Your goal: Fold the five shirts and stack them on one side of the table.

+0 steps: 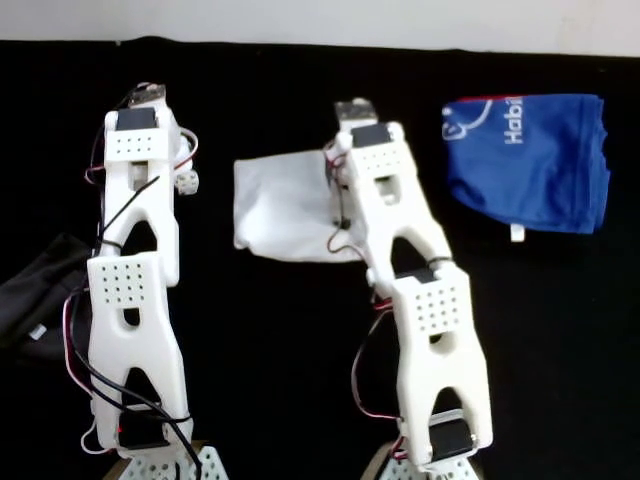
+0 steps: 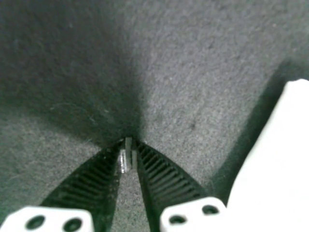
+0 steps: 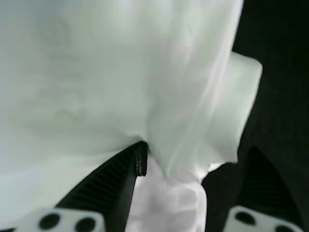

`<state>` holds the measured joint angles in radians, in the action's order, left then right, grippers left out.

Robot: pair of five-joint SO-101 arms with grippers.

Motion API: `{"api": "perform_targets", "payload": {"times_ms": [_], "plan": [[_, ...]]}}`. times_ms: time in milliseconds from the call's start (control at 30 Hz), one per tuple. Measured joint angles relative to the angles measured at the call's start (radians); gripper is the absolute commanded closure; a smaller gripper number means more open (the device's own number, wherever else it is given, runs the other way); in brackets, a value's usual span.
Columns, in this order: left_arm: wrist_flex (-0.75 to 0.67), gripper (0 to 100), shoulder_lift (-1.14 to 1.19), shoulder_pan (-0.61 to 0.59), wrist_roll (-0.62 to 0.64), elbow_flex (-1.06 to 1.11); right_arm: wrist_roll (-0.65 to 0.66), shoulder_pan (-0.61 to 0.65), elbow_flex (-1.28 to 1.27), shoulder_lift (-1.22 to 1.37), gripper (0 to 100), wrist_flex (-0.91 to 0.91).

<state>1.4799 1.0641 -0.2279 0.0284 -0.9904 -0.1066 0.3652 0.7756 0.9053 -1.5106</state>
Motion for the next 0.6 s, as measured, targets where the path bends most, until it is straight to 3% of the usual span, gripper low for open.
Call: {"api": "perform_targets", "payload": {"times_ms": [167, 233, 400, 600], "plan": [[0.0, 98, 0.0, 0.0, 0.0, 0.0, 0.0, 0.0, 0.009, 0.02, 99.8, 0.0], [0.0, 98, 0.0, 0.0, 0.0, 0.0, 0.0, 0.0, 0.009, 0.02, 96.4, 0.0], [0.0, 98, 0.0, 0.0, 0.0, 0.0, 0.038, -0.025, 0.023, 0.023, 99.2, -0.011], [0.0, 98, 0.0, 0.0, 0.0, 0.0, 0.081, -0.091, 0.172, 0.031, 99.2, -0.152]]}}
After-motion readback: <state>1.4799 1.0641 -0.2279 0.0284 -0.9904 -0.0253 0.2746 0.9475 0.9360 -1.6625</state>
